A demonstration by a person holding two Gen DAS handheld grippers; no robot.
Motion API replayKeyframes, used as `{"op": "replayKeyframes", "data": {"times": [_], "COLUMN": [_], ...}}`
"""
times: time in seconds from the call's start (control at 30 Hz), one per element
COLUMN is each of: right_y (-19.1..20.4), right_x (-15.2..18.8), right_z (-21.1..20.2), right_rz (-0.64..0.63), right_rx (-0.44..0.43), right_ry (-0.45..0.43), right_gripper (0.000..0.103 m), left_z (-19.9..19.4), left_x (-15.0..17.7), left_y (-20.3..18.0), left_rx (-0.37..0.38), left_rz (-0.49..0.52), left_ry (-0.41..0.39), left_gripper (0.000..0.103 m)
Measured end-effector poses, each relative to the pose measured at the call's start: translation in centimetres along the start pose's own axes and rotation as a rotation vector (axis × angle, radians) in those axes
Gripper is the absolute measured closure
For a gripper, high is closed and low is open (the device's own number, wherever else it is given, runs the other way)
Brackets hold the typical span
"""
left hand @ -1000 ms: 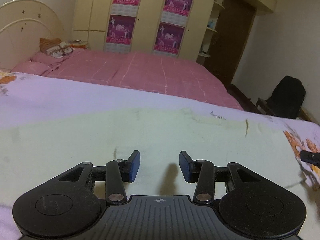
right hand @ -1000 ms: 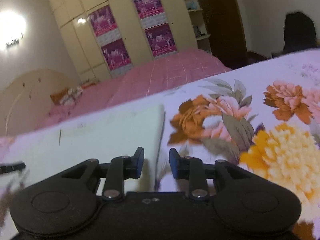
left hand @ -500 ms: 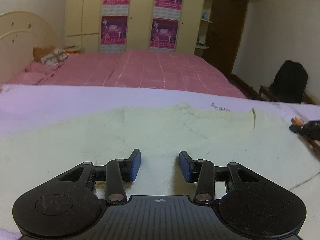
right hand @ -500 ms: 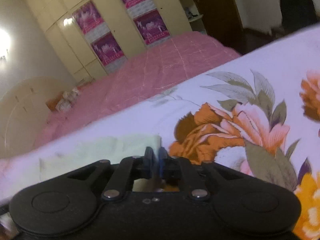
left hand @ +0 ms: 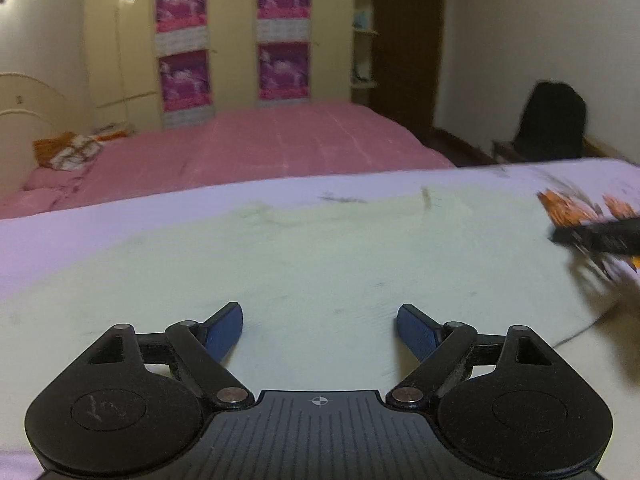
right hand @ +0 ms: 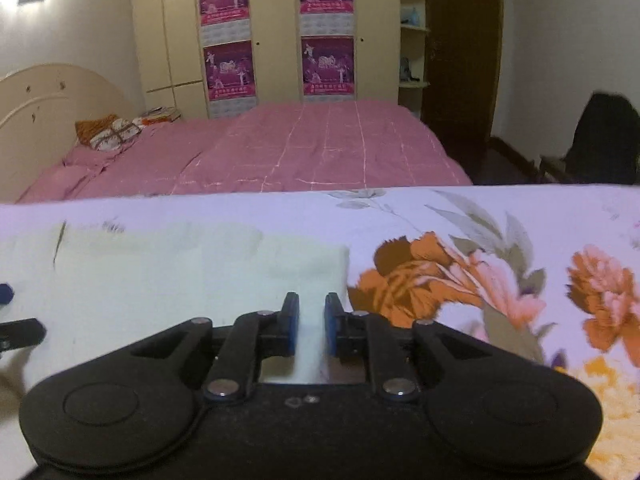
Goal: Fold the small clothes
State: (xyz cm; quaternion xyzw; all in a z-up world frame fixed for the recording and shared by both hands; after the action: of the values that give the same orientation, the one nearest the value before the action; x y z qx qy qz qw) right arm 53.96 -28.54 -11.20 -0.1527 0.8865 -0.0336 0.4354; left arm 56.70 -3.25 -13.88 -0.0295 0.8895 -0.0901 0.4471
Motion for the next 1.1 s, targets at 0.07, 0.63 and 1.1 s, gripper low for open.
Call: {"op": "replayKeyframes", "data": {"times": [0.07, 0.63, 1.1], "right_y": [-0.2, 0.0, 3.6], "right_x": [1.2, 2.8, 6.0], "right_z": [-1.1, -7.5, -10.4], "right_rz": [-0.035, 0.118, 0.107], "right_rx": [-0.001, -0.012, -0.092], "right_ry": [0.003, -0.058, 0.017], "right_gripper": [0.083, 0.074, 0.07], "left_z": [-1.0, -7.8, -16.6], "left_x": [0.3, 2.2, 9.0], "left_y": [2.4, 11.1, 37.8], "left_rx": [-0.033, -0.084, -0.174], "left_rz": [-0.021, -0.223, -1.237], "left_ry": [-0.006, -0.056, -0.36], "left_gripper": [0.018, 0.018, 0.039]}}
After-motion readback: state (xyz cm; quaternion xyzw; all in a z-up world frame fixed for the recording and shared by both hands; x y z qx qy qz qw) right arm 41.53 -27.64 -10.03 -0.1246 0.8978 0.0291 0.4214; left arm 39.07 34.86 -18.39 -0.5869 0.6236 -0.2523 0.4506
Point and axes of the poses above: each gripper's, at about its wrist camera, not at the fingertips, and z roughly the way its jaws point, y to its left, x to its underside, the point moved 7 cm from there along z, roughly the way its jaws point, and after that the axes turned 14 degrees about -z, right-handed, at the moved point
